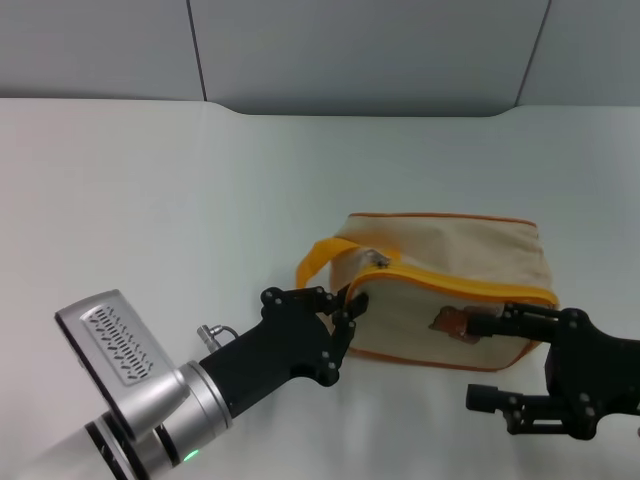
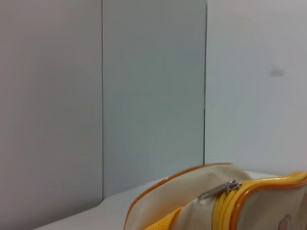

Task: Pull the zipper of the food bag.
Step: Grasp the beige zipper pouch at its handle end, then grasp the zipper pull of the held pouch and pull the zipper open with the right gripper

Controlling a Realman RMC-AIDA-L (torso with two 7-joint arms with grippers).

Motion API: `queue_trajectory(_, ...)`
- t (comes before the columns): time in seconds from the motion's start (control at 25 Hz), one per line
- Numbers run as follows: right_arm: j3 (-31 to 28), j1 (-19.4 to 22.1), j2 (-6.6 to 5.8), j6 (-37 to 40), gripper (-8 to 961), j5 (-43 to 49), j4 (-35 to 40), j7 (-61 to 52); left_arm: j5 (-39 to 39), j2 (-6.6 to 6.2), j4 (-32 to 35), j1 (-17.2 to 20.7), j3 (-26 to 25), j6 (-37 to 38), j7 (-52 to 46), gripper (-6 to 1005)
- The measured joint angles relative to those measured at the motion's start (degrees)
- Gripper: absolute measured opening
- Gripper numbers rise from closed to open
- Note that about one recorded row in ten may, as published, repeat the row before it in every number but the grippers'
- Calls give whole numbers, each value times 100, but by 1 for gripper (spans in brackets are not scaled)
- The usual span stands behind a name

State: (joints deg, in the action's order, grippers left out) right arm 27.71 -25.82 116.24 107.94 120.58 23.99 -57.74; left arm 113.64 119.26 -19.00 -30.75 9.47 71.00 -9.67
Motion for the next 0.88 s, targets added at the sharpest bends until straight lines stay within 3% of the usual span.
queue_trajectory(0.24,-127,36,-2,39,750,-6,2,6,33,0,17,0,-3,-60,6,89)
queue_trajectory(0.48,-491,157,16,105,746,-219,11,138,75,-11,481,144,-7,785,89,75)
queue_trajectory(0.68,-882,461,150,82,742,-1355,-42,473,100,-25,1175,98,7,1562,52,70)
queue_trajectory(0.76,-1008,558,323,-314,741,-2087,-215,1186,164,-21,1492,-4,30,1786,84,68)
queue_trajectory(0.84,-1020,499,337,-623,740,-2330,-701,2220,199,-25,1658,-94,31,1881,89,67)
queue_trajectory(0.88,-1020,499,337,-623,739,-2330,-701,2220,199,-25,1658,-94,31,1881,89,67)
